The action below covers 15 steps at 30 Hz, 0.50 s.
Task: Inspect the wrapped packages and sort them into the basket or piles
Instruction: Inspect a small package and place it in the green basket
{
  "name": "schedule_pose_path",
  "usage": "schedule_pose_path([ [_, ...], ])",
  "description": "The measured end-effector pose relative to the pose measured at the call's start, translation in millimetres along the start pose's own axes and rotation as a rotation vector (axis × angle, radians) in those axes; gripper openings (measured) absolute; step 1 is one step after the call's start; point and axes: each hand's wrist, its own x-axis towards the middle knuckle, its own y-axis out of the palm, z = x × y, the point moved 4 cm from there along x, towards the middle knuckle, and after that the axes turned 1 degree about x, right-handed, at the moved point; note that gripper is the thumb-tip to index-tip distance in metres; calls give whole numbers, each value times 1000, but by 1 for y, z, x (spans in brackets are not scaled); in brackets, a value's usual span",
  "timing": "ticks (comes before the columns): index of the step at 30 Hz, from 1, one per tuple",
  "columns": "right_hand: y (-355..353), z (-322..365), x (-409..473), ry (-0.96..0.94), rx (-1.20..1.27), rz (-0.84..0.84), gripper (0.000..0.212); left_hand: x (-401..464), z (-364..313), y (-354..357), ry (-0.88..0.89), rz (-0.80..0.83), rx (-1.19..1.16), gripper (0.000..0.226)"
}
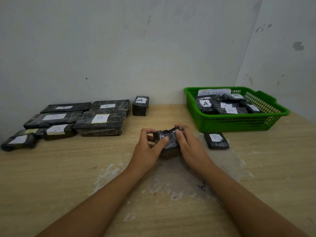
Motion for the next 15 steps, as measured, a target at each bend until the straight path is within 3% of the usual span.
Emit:
schedule_pose_path([
  [4, 2, 1, -5, 22, 90, 124, 63, 4, 2, -4, -43, -4, -51, 29],
  [11, -8, 9, -5, 13, 173, 216, 75, 8, 1, -9, -151, 38, -169, 11],
  [15, -14, 4, -1, 60, 200, 148, 78, 7, 0, -9, -174, 91, -193, 34],
])
